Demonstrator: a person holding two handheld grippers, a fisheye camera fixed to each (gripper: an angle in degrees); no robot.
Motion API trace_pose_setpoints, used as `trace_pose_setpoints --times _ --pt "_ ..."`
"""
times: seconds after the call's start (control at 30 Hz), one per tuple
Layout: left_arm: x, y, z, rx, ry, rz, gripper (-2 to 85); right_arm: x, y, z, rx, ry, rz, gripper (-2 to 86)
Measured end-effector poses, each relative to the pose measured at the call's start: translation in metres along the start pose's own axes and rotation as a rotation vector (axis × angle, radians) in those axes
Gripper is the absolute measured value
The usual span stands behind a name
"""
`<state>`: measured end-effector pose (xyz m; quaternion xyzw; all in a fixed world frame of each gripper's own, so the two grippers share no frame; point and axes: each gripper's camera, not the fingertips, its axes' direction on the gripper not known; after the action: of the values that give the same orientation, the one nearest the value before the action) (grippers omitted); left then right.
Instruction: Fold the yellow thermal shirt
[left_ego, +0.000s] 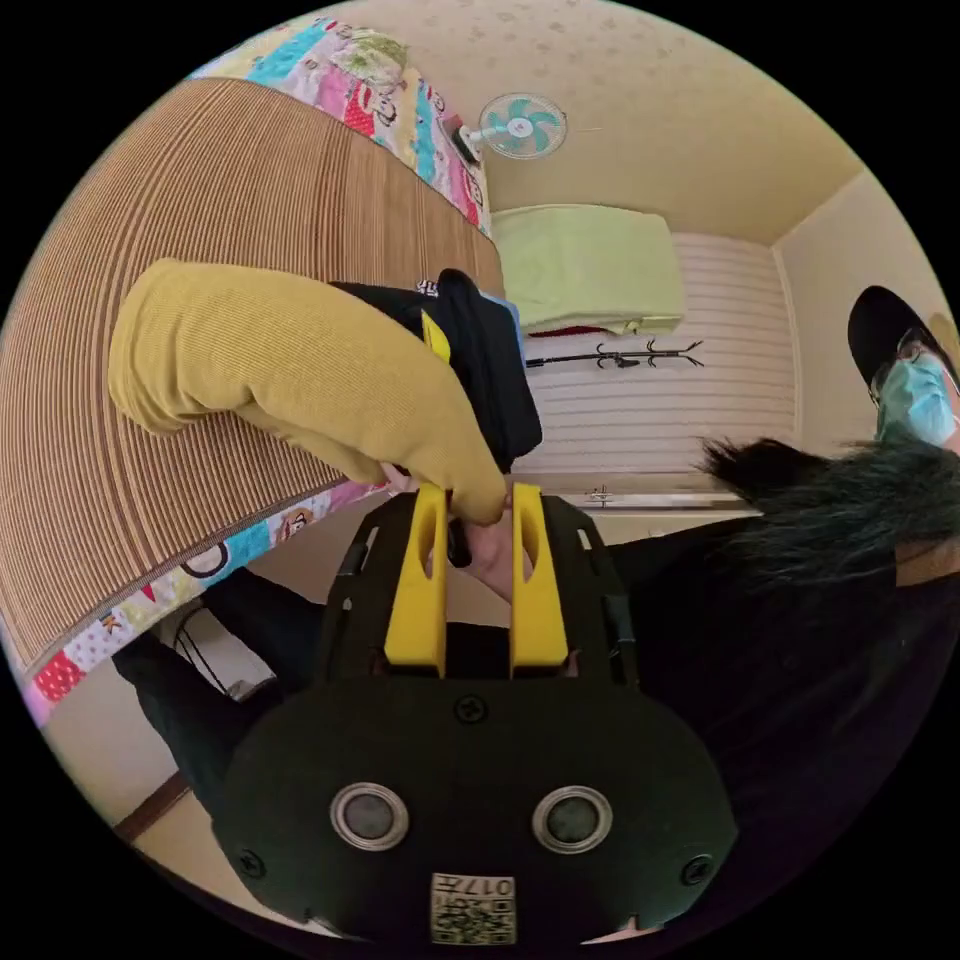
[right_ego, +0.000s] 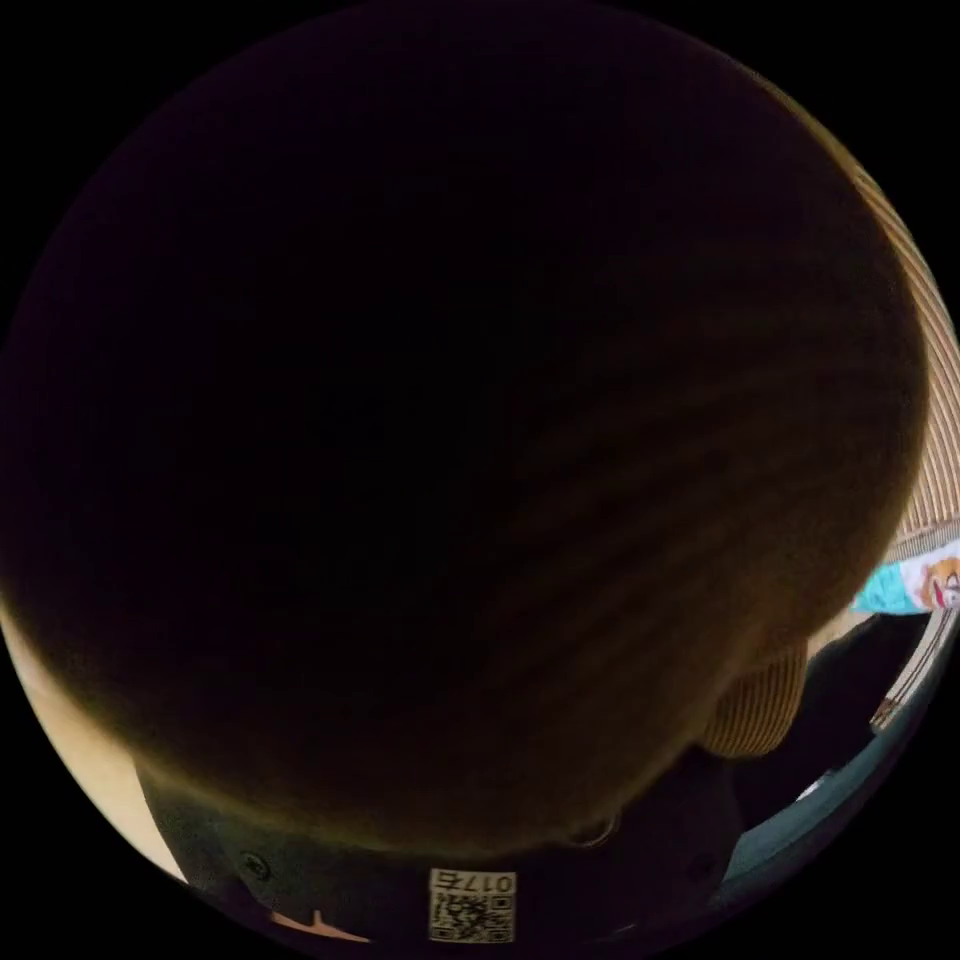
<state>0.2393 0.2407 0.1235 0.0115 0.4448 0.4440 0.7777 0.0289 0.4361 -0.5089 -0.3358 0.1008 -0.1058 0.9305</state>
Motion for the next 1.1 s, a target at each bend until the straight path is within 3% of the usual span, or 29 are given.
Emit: trace_pose_setpoints --times 0.13,0.3,0.4,0.47,0.57,0.63,0.67,0.77,0.9,0.97,1.03,1.07,1.1 --pt "0.093 -0.031 -0.01 -0.091 -0.069 0.263 12.4 -0.128 -0.029 0.024 -0.144 -0.09 -0.375 18.9" --pt "0.127 -0.034 -0.008 -0.046 -0.108 0.261 11.9 -0.272 -0.041 -0.019 -0.155 0.07 -0.692 16.4" --pt "0.129 -0.026 -0.003 0.01 -0.045 0.199 10.5 -0.308 -0.047 -0.084 -0.026 0.206 -0.727 14.7" --pt "0.127 -0.023 0.002 0.009 -0.023 0.162 10.3 -0.299 -0.056 -0.135 0.051 0.319 -0.649 13.7" --pt "0.128 -0.017 -0.003 0.033 -0.031 0.131 10.0 -0.224 -0.055 -0.232 0.245 0.577 -0.261 11.8" --pt "0.136 -0.012 -0.023 0.091 -0.085 0.106 9.5 -0.151 -0.008 -0.284 0.43 0.786 0.124 9.4" --pt "0.138 -0.011 -0.03 0.109 -0.113 0.094 9.2 -0.141 0.01 -0.286 0.466 0.798 0.119 8.3" --pt "0.153 0.001 -0.068 0.198 -0.306 0.03 7.6 -0.113 0.099 -0.262 0.633 0.735 -0.103 3.6" --pt "0.178 0.022 -0.122 0.258 -0.672 -0.039 1.3 -0.071 0.196 -0.144 0.751 1.241 -0.192 1.0" --pt "0.19 0.029 -0.138 0.226 -0.958 -0.057 0.0 -0.052 0.213 -0.085 0.763 1.456 -0.256 0.6" --pt "0.185 0.034 -0.139 0.094 -1.545 -0.096 -0.3 -0.031 0.21 -0.011 0.742 1.674 -0.374 0.4" --pt "0.18 0.036 -0.137 0.054 -1.677 -0.092 -0.3 -0.028 0.208 0.007 0.726 1.71 -0.431 0.3" --pt "0.166 0.042 -0.136 0.008 -1.938 -0.08 -0.4 -0.024 0.202 0.042 0.67 1.744 -0.538 0.3"
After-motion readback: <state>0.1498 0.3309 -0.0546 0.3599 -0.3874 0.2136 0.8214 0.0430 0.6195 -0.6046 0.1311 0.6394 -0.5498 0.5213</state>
